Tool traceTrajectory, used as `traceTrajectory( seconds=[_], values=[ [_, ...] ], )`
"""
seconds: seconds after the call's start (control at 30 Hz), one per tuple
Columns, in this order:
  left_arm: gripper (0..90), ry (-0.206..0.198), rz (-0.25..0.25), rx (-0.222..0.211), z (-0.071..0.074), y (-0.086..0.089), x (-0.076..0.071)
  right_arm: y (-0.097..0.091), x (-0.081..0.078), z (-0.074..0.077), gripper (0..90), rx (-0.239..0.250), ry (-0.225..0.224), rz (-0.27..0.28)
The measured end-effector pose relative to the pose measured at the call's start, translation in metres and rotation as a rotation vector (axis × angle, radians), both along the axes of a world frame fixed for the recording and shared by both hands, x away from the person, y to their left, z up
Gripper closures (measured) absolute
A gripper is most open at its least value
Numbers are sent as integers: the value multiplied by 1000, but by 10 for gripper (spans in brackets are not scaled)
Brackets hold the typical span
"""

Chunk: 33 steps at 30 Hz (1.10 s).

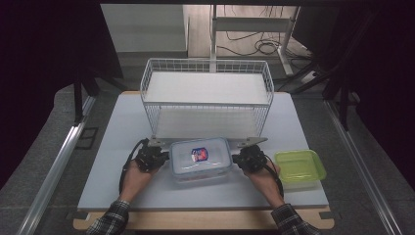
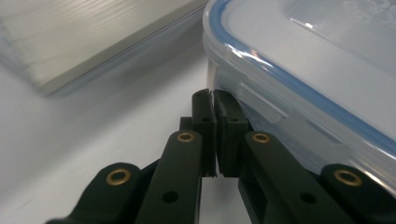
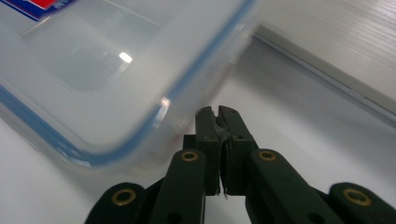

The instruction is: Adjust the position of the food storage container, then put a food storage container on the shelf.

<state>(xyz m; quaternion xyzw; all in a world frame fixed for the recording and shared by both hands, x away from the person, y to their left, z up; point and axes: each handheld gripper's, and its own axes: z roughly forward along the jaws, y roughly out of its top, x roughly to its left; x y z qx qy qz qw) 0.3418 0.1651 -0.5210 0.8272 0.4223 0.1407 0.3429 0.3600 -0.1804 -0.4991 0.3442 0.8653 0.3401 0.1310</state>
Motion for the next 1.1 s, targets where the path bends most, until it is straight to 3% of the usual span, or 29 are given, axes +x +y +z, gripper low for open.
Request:
traceTrajectory(
  seconds=[0.07,0.17,0.4,0.6,0.7,0.87,1.1],
  values=[
    [896,-5,-3,14,0,-6,2,-2,-2,1,884,-10,-9,-6],
    [900,12,-22,2,0,-13,3,-7,-6,4,889,-26,-6,-24],
    [900,25,-85,18,1,-28,-3,-19,-18,6,890,-52,-5,-56],
    [884,36,-113,27,0,-31,-5,-27,-26,7,847,-70,-12,-58],
    [793,36,-101,8,0,-27,-5,-32,-27,9,796,-68,-17,-65],
    [495,20,-40,-23,1,-6,-8,-44,-25,13,658,-49,-29,-99],
    [250,-5,-17,-104,5,13,-15,-56,-21,19,451,-11,-57,-144]
  ],
)
